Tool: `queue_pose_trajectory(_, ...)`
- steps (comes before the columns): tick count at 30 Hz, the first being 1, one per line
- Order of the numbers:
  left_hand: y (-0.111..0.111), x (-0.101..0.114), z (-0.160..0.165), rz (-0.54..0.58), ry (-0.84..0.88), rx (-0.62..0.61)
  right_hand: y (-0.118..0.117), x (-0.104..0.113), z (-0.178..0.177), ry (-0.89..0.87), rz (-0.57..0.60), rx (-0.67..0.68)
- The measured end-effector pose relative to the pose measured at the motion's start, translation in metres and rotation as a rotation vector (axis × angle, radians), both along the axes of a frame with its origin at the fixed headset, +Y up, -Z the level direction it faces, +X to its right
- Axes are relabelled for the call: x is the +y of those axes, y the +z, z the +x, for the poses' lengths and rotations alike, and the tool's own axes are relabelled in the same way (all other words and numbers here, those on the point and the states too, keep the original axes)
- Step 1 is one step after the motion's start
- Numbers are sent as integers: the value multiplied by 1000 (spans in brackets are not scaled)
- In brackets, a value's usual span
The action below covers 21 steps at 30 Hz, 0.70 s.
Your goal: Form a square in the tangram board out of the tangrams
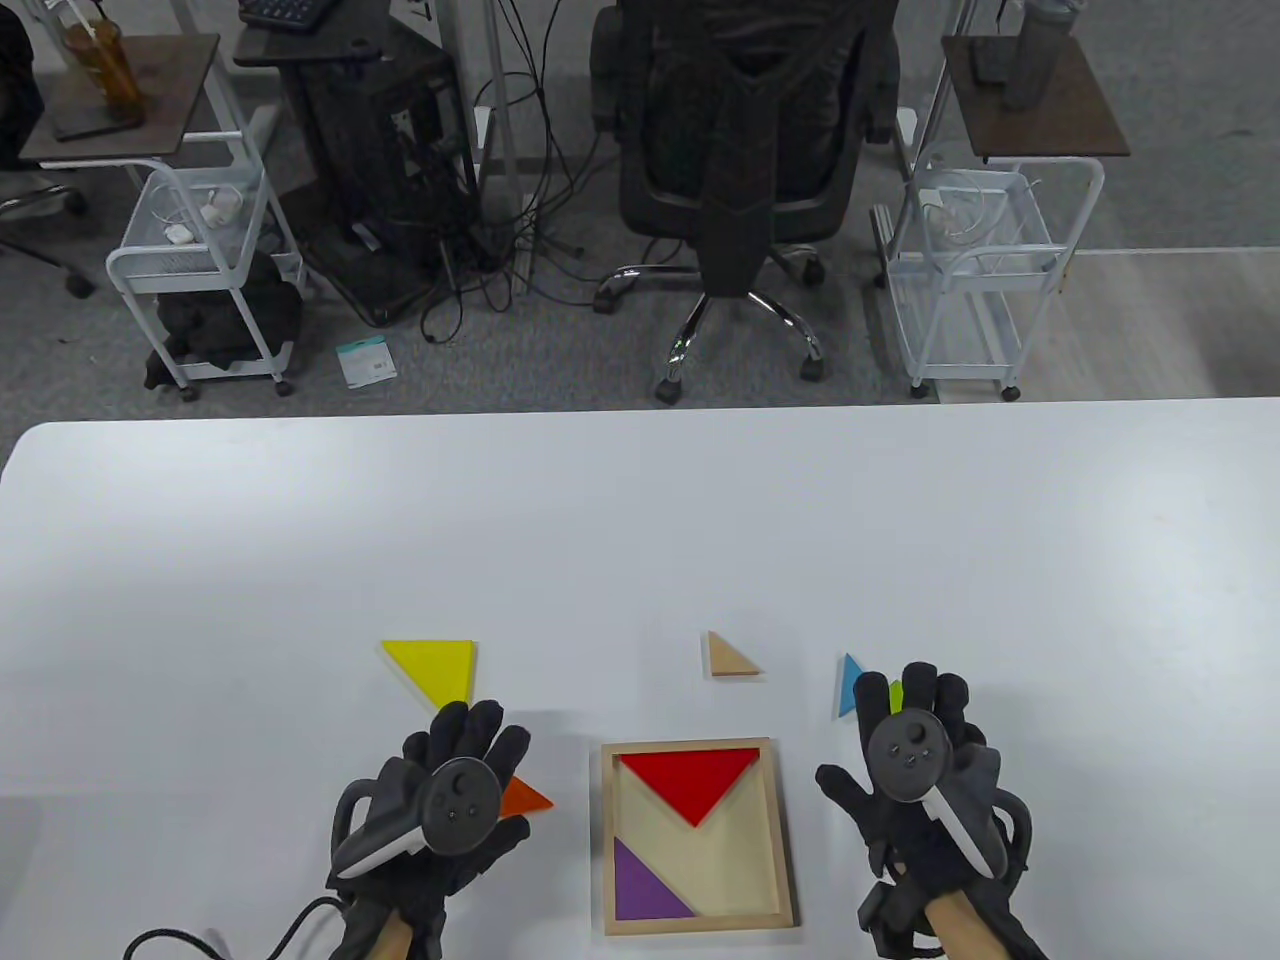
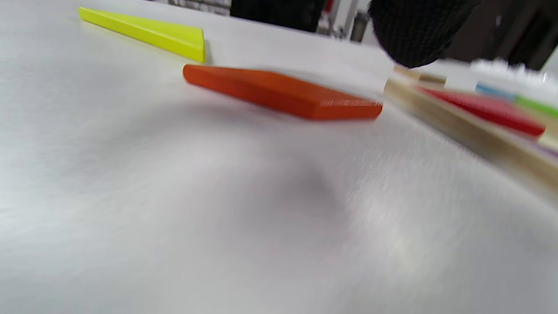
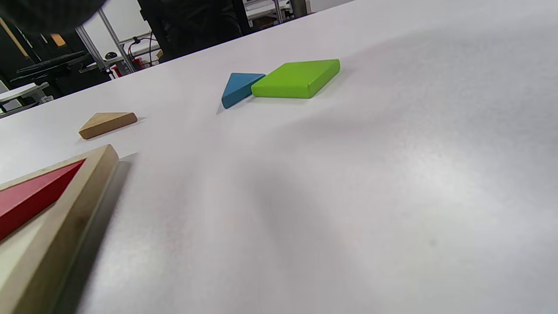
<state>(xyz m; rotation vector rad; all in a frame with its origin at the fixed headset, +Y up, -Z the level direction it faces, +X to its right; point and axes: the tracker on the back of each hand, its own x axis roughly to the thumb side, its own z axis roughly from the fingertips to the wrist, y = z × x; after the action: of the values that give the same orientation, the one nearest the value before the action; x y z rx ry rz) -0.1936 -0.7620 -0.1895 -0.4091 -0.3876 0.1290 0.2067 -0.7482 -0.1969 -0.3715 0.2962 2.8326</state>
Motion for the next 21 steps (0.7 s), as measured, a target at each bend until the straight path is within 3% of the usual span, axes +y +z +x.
queue_pose_trajectory(10, -8, -16, 11, -87, -191, -10, 4, 4, -10, 96, 31, 25)
queue_pose_trajectory(21, -12, -17, 19, -2, -263, -32, 5, 1, -16, 126, 26, 50)
